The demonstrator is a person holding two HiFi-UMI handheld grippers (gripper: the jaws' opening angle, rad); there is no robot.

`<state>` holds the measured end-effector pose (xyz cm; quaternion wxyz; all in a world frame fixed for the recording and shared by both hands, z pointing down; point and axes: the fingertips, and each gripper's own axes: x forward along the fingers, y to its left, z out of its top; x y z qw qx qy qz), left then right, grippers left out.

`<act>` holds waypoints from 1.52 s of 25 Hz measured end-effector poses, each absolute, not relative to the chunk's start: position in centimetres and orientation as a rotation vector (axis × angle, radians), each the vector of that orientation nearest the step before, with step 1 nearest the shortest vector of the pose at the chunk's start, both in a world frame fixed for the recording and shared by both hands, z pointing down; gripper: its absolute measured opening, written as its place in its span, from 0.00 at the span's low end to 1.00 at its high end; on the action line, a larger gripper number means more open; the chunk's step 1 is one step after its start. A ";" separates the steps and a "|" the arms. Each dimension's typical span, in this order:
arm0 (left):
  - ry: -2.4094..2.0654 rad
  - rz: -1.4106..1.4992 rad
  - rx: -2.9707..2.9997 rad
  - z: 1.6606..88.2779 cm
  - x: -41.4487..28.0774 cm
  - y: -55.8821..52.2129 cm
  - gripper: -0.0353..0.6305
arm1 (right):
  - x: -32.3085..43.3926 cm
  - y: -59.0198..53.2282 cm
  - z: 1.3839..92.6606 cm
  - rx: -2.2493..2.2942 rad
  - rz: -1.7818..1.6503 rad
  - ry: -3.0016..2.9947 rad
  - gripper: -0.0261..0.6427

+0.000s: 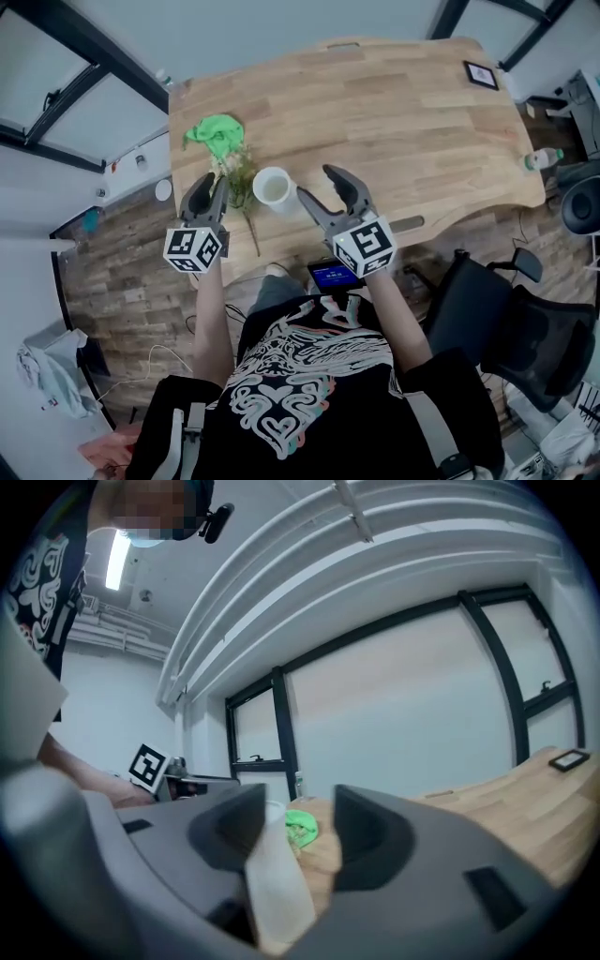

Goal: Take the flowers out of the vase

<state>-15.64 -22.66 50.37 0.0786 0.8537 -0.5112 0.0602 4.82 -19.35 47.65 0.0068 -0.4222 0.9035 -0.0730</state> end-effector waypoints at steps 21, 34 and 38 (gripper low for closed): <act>-1.764 0.076 2.679 39.7 -15.5 -17.3 0.06 | 2.8 -18.6 40.5 -1.397 0.018 2.882 0.04; -1.734 -0.025 2.684 39.4 -15.7 -18.0 0.06 | 2.3 -18.2 40.6 -1.314 -0.014 2.907 0.04; -1.712 -0.021 2.677 39.8 -15.6 -18.5 0.06 | 2.1 -18.6 41.0 -1.306 -0.031 2.943 0.04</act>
